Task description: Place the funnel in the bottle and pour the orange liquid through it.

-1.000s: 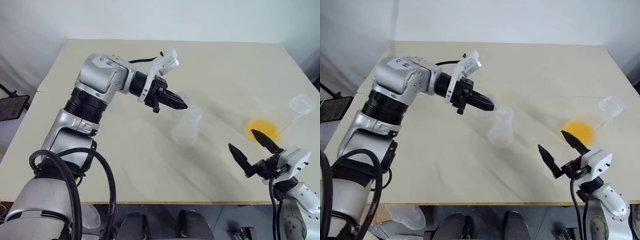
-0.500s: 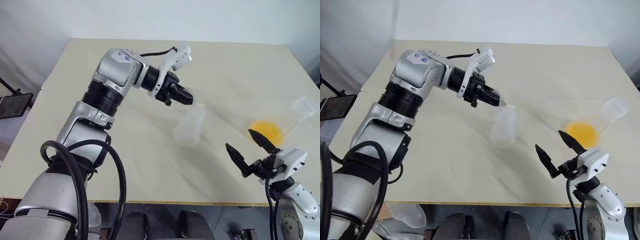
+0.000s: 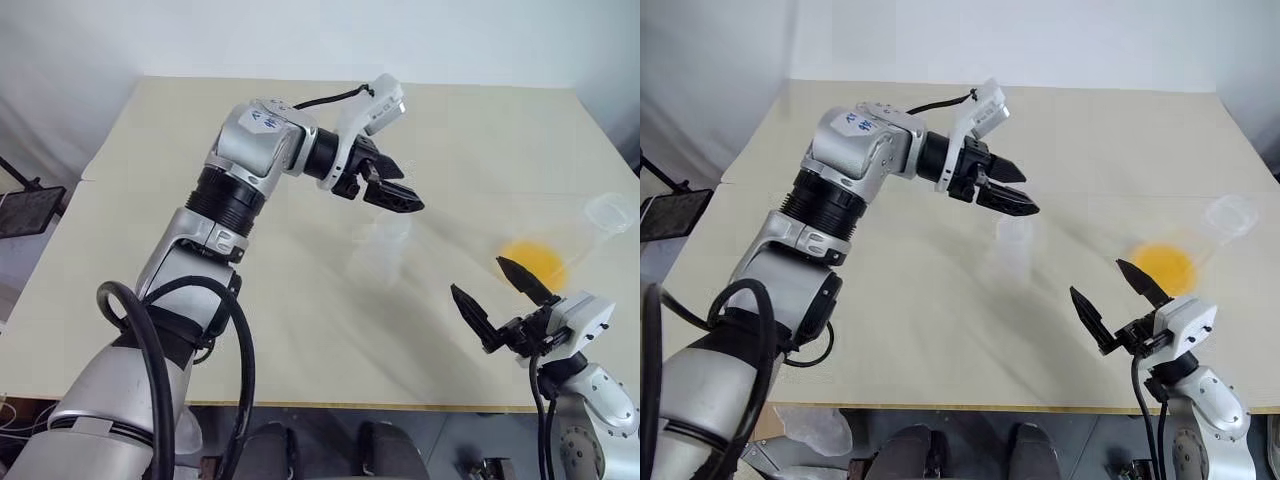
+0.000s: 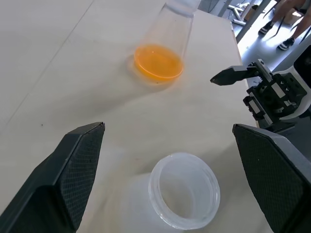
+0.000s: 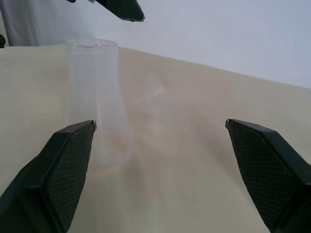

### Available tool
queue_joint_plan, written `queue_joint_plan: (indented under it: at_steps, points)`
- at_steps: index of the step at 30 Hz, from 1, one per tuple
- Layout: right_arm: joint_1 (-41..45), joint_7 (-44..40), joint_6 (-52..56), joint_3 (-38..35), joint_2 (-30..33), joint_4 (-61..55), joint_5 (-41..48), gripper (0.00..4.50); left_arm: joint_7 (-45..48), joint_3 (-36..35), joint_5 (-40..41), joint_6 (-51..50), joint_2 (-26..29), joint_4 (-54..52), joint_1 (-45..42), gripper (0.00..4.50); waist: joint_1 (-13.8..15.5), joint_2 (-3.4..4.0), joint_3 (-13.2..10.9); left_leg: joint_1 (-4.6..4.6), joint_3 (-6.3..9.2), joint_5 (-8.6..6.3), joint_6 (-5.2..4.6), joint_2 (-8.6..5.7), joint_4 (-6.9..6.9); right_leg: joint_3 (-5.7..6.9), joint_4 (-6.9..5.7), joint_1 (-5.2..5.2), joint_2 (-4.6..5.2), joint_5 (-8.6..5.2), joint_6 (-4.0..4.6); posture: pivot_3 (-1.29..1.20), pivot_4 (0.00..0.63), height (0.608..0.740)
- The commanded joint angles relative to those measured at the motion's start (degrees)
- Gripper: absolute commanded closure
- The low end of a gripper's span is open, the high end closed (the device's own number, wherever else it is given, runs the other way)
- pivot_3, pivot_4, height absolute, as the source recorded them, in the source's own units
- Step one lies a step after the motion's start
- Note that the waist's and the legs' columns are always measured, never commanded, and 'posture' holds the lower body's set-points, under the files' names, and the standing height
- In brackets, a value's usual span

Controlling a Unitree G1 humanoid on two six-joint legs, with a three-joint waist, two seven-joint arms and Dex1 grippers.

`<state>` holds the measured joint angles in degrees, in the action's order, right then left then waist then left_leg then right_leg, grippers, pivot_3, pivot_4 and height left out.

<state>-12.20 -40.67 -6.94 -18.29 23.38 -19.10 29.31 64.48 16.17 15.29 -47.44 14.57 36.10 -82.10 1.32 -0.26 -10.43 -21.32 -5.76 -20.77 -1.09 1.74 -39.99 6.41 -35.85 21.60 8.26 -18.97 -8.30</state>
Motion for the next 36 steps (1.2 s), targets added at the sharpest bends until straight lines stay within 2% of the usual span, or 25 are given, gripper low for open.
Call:
queue_joint_plan:
  at_steps: [1, 7, 11, 14, 17, 21, 27, 32, 36]
  points:
    - [-0.4, 0.4, -0.8, -0.2, -0.1, -2.2, 0.3, 0.0, 1.7, -2.1, 0.7, 2.6, 1.3, -4.0, 1.9, 0.01, -0.1, 0.0, 0.0, 0.01, 0.01, 0.0, 0.0, 0.0, 0.0, 0.0, -0.02, 0.0, 0.0, 0.0, 0.0, 0.0, 0.15, 0.74]
    - [-0.1, 0.4, -0.7, -0.3, 0.2, -2.2, 0.4, 0.0, 0.3, -11.5, 4.0, 14.7, 2.2, -6.7, 10.3, 0.01, -0.1, 0.02, 0.0, 0.03, 0.09, 0.0, 0.0, 0.03, -0.01, 0.0, -0.05, 0.0, 0.0, 0.0, 0.0, 0.0, 0.15, 0.74]
    - [1.4, -0.6, 0.0, 0.3, 1.2, -1.8, 0.7, 0.0, -1.2, -18.4, 5.8, 22.2, 5.5, -11.8, 20.3, 0.01, -0.4, 0.04, 0.0, 0.04, 0.11, 0.0, 0.0, 0.02, -0.03, 0.02, -0.08, -0.01, 0.03, 0.0, 0.0, 0.0, 0.15, 0.74]
    - [2.6, -1.4, 1.2, 0.7, 2.0, -1.6, 1.5, 0.0, -3.3, -23.2, 8.0, 23.2, 8.4, -17.5, 27.2, 0.01, -0.6, 0.04, 0.0, 0.02, 0.19, 0.0, 0.0, 0.04, -0.05, 0.08, -0.13, 0.0, 0.03, 0.0, 0.0, 0.0, 0.15, 0.74]
    - [3.9, -2.6, 2.4, 1.2, 2.8, -1.3, 2.3, 0.0, -3.1, -25.6, 8.7, 22.8, 13.8, -26.9, 38.4, 0.01, -1.3, 0.06, 0.0, 0.03, 0.23, 0.0, 0.0, 0.03, -0.03, 0.09, -0.14, -0.02, 0.06, 0.0, 0.0, 0.0, 0.15, 0.74]
    - [5.7, -4.2, 2.8, 2.0, 3.9, -0.2, 2.4, 0.0, -6.8, -29.5, 10.5, 20.0, 17.5, -37.8, 51.7, 0.01, -1.2, 0.05, 0.0, 0.02, 0.34, -0.01, -0.01, 0.02, -0.04, 0.13, -0.15, -0.06, 0.11, 0.0, 0.01, 0.0, 0.15, 0.74]
    - [8.9, -9.8, 2.8, 4.4, 6.9, 3.1, 1.4, 0.0, -13.3, -36.7, 12.9, 20.8, 16.4, -52.9, 75.6, 0.01, -1.3, 0.05, 0.0, 0.06, 0.39, -0.03, -0.06, 0.11, -0.07, 0.08, -0.13, -0.14, 0.23, 0.01, 0.0, 0.0, 0.15, 0.74]
    - [12.1, -12.3, 2.1, 5.3, 8.2, 5.4, 0.7, 0.0, -18.9, -40.8, 13.9, 22.7, 13.8, -57.8, 84.9, 0.01, -1.1, 0.04, 0.0, 0.08, 0.39, -0.03, -0.07, 0.11, -0.08, 0.08, -0.1, -0.19, 0.25, 0.01, 0.0, 0.0, 0.15, 0.74]
    - [13.8, -13.9, 1.6, 6.3, 9.1, 6.4, -0.5, 0.0, -19.7, -39.0, 12.9, 24.8, 12.6, -61.4, 91.4, 0.01, -1.3, 0.06, 0.1, 0.11, 0.34, -0.03, -0.08, 0.08, -0.05, 0.07, -0.1, -0.19, 0.27, 0.01, 0.01, 0.0, 0.15, 0.74]
